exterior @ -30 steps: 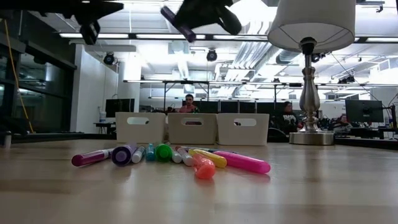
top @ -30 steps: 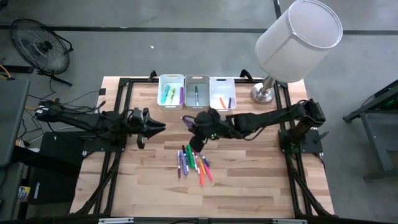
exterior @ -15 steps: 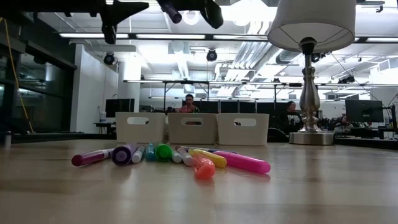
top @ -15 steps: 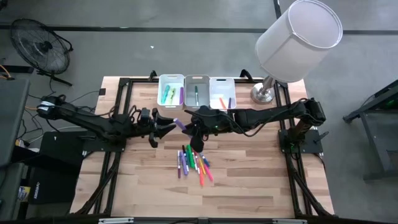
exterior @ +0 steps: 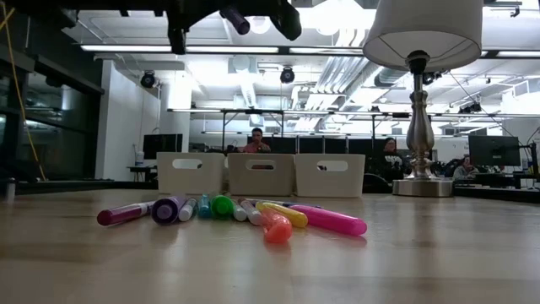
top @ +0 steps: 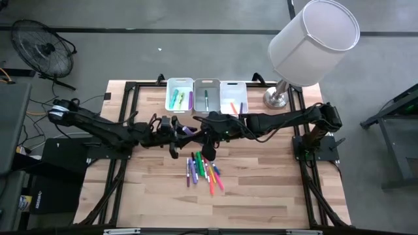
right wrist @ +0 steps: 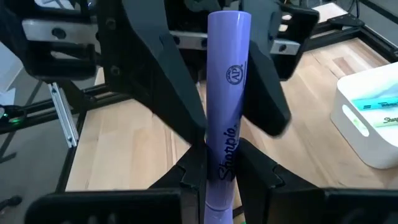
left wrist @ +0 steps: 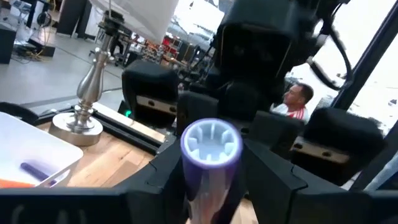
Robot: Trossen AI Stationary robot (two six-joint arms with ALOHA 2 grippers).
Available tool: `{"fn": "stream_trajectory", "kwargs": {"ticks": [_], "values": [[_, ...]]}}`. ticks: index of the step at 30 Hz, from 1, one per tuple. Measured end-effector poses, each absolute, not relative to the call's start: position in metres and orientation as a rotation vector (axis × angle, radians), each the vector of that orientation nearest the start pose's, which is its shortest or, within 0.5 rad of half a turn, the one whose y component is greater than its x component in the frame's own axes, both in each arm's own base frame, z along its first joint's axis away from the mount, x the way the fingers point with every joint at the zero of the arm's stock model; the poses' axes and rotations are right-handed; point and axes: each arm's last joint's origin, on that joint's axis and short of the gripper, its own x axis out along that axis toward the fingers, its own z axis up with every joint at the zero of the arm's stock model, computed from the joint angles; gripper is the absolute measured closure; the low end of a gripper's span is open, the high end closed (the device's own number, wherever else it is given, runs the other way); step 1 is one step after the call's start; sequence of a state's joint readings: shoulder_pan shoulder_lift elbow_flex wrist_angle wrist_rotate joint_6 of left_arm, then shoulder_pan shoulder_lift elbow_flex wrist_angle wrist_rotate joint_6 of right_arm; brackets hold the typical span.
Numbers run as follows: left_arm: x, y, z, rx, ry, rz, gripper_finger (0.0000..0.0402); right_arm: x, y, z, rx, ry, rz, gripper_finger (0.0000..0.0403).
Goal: Pick & Place Markers
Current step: Put the right purple highlighter pen into the left white bin
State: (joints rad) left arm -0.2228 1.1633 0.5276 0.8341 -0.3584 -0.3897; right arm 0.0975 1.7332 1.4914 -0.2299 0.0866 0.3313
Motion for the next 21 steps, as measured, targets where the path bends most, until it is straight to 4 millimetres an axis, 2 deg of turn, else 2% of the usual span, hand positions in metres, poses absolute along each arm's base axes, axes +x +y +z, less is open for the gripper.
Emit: {"fn": "stream_trajectory", "kwargs": {"ticks": [8, 15, 21], "values": [[0.245, -0.045, 0.267, -0.441, -0.201, 0.103, 0.0261, 0.396, 0.036, 0.319, 0.298, 0.489, -0.093, 0.0351], [0.245, -0.045, 0.267, -0.441, -0.198, 0.118, 0.0262, 0.383, 0.036, 0.336, 0.27, 0.462, -0.128, 0.0351], [0.245, -0.044, 0.268, -0.445, -0.211, 0.124, 0.0262, 0.379, 0.035, 0.339, 0.264, 0.472, -0.124, 0.0351]]}}
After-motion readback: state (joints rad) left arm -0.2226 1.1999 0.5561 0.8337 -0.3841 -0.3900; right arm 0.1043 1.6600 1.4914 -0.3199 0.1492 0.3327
